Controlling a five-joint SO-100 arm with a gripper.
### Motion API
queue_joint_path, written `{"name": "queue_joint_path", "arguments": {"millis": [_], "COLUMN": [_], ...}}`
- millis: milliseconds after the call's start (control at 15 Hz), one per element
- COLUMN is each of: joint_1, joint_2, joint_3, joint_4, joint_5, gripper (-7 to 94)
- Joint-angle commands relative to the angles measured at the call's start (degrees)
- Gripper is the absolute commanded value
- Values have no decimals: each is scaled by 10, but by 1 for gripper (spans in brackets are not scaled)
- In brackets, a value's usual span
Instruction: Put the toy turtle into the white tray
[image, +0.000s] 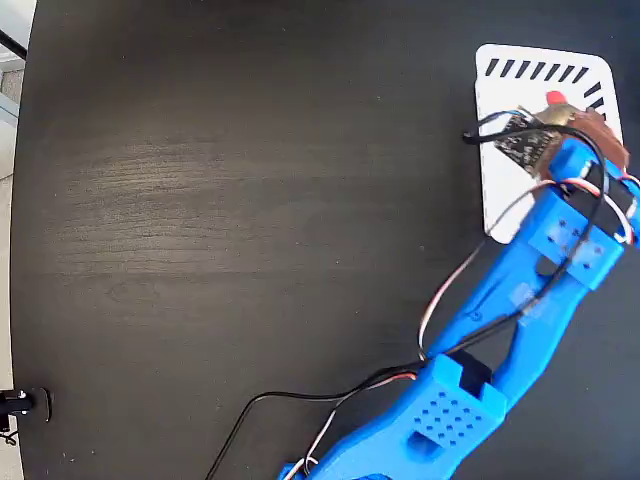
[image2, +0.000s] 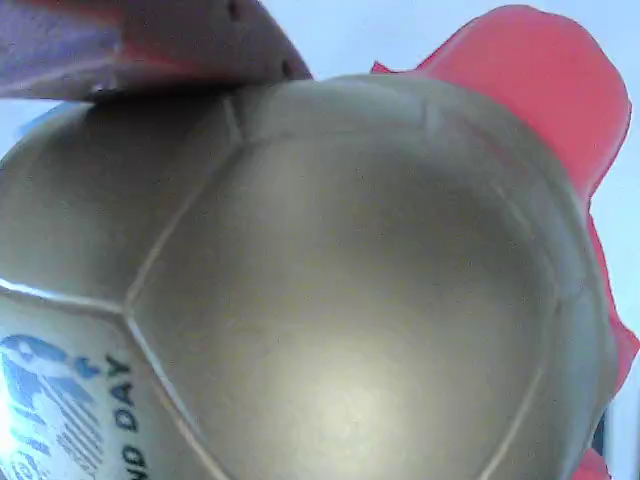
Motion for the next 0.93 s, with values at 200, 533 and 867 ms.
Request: {"name": "queue_joint_path", "arguments": {"millis": [200, 533, 867], "joint_1": [-6, -5, 3], "joint_2": [15, 4, 8], "joint_3": [-11, -6, -4], "joint_4": [-30, -28, -25], "joint_5": [-24, -46, -52], "gripper": [4, 54, 61]}}
